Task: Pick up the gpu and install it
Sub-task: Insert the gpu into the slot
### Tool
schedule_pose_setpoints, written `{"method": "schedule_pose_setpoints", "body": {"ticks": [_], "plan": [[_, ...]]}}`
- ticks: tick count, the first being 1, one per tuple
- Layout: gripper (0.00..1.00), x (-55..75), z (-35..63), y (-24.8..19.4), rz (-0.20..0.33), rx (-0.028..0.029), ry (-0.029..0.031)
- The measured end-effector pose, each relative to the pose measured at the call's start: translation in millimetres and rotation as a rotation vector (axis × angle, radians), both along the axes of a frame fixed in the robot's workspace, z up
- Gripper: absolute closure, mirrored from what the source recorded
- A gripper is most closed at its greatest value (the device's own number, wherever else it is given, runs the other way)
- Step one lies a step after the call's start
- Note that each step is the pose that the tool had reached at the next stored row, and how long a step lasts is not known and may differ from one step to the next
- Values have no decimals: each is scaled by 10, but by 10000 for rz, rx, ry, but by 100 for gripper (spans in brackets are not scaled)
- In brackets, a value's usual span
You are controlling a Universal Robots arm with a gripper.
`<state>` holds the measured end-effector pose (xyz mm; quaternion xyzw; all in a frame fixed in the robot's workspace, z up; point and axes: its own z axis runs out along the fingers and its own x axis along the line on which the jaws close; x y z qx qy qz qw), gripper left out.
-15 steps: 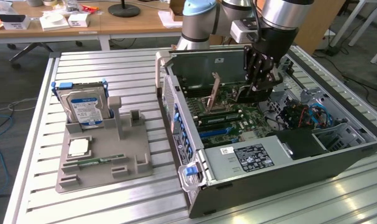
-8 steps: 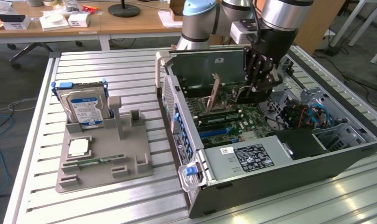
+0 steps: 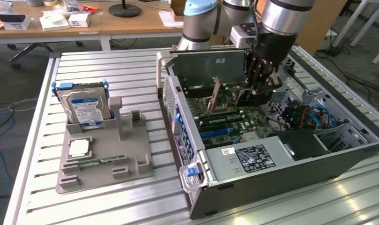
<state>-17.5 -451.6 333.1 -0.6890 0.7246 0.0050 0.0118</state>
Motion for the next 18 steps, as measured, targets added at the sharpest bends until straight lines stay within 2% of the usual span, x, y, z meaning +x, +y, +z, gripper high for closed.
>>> {"method": "schedule_pose_setpoints", "body": {"ticks": [18], "plan": [[74, -42, -3, 0, 0, 1, -1]]}}
